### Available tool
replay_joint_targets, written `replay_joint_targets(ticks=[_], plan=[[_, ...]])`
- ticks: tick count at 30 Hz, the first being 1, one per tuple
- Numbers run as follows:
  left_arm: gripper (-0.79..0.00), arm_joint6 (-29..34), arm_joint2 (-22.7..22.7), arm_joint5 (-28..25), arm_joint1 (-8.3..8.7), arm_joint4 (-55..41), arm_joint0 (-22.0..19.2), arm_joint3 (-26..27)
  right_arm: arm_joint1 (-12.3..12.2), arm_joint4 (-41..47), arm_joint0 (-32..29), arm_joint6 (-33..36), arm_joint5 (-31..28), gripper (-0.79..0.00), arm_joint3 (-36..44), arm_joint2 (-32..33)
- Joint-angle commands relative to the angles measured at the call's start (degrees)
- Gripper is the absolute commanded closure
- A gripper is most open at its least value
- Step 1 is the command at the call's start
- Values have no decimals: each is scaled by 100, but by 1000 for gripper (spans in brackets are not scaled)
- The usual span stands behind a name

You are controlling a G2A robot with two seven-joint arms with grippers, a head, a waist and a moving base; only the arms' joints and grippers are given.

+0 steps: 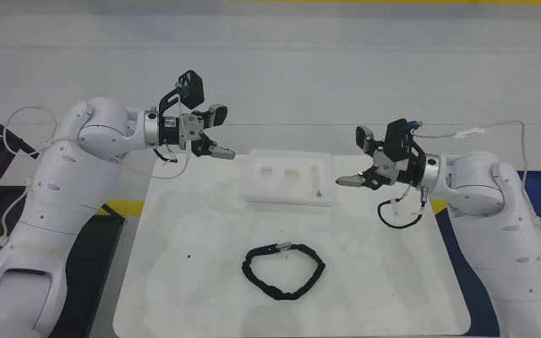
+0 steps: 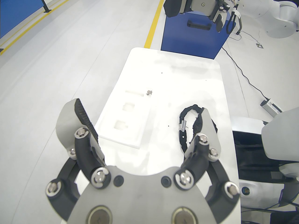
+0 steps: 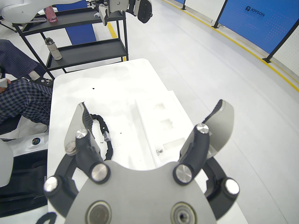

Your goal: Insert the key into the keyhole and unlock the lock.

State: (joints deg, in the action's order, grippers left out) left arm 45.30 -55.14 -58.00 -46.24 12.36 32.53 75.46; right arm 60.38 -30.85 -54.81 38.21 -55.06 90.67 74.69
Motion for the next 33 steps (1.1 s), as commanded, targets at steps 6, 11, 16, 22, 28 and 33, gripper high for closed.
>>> replay_joint_targets(ticks=[6, 11, 16, 22, 28, 33], plan=[[-784, 0, 0, 0, 0, 0, 0, 0, 0, 0, 0, 0, 0, -784, 0, 0], [-785, 0, 0, 0, 0, 0, 0, 0, 3, 40, -33, -42, 28, -785, -17, -15], [-785, 0, 0, 0, 0, 0, 0, 0, 6, -50, -259, -213, 495, -785, -128, -121], [-785, 0, 0, 0, 0, 0, 0, 0, 25, -360, -372, -191, 1254, -785, -323, -343], [-785, 0, 0, 0, 0, 0, 0, 0, 127, -486, -225, 229, 2505, -785, -729, -859], [-785, 0, 0, 0, 0, 0, 0, 0, 278, -479, 110, 616, 3264, -785, -1136, -1444]])
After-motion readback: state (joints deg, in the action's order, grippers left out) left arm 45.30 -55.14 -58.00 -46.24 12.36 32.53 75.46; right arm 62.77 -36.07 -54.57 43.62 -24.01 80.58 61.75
